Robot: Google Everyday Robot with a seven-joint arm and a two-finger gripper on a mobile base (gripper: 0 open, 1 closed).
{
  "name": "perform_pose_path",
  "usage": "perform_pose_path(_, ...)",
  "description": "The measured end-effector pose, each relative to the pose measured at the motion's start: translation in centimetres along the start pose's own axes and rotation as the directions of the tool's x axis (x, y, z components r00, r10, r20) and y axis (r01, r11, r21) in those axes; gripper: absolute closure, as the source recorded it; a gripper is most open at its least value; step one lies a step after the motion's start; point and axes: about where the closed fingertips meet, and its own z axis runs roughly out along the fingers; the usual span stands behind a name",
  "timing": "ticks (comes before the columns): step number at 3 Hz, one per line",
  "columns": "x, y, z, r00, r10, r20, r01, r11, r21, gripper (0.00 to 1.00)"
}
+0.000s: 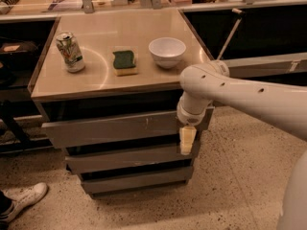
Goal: Open top drawer
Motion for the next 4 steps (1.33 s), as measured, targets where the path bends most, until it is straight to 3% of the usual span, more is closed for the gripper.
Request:
perform_pose_path(1, 0.0, 0.0, 0.0, 1.000, 0.000, 0.000, 0.000, 1.0000, 0.000, 0.00)
perform_pose_path(3, 3.9, 8.7, -5.7, 0.993, 0.107, -0.057, -0.111, 0.9917, -0.065, 0.00)
perform_pose_path(4, 4.6, 10.0, -7.2, 0.990, 0.117, -0.072, -0.122, 0.9909, -0.058, 0.00)
